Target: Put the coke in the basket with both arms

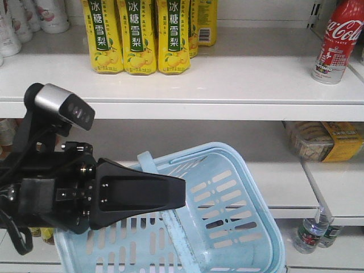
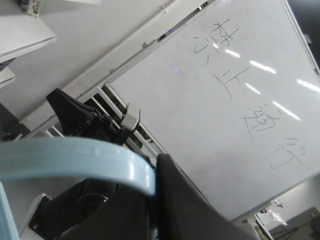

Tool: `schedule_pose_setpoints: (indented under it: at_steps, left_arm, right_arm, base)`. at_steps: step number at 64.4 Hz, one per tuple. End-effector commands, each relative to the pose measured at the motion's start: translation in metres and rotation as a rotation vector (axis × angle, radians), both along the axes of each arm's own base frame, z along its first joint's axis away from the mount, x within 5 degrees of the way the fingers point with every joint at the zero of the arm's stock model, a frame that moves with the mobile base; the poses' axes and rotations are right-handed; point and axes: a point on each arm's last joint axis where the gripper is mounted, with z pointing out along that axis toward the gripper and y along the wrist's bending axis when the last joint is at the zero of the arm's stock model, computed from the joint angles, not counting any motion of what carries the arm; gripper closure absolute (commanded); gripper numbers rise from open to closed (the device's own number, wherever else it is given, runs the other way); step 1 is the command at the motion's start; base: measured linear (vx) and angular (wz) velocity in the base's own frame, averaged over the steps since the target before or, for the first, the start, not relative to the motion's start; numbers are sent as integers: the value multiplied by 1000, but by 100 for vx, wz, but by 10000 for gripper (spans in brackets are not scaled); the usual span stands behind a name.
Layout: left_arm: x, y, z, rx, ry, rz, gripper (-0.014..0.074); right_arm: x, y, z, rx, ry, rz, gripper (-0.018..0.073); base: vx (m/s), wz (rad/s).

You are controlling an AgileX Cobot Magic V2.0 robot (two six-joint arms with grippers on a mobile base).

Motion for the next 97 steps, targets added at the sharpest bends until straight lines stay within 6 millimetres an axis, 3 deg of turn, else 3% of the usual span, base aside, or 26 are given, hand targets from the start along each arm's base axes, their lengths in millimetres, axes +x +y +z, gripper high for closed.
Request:
schedule_pose_setpoints:
  at_steps: [1, 97]
  left_arm:
    - [-18, 4, 26, -169, -36, -152, 603]
    - [-18, 4, 26, -169, -36, -152, 603]
  right_arm:
    - [0, 1, 5, -17, -75, 10, 564]
    - [0, 1, 5, -17, -75, 10, 564]
  base:
    - [3, 0]
    - [3, 0]
